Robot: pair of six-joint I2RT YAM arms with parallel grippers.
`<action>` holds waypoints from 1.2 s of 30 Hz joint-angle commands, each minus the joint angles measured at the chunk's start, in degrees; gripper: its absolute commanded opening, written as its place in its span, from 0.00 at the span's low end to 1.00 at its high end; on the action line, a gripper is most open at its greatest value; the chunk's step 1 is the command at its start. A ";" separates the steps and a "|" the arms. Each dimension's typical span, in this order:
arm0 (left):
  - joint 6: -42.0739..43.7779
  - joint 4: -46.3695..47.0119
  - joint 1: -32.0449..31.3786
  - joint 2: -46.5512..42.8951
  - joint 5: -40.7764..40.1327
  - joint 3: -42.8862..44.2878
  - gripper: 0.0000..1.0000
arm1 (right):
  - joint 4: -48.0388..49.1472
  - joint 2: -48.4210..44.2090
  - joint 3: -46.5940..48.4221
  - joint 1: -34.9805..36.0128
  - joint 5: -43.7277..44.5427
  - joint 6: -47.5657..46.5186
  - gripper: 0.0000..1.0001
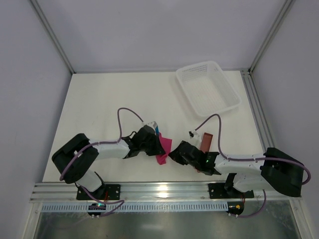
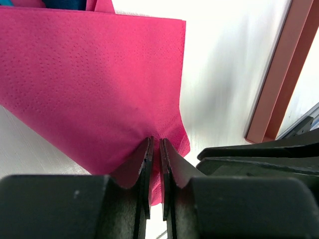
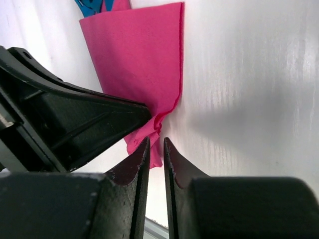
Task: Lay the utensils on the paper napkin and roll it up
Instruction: Roll the napkin at the center of the board.
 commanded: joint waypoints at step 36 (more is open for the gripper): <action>-0.79 0.73 -0.18 0.24 0.54 -1.58 0.13 | 6.14 7.11 2.54 3.15 6.40 6.71 0.24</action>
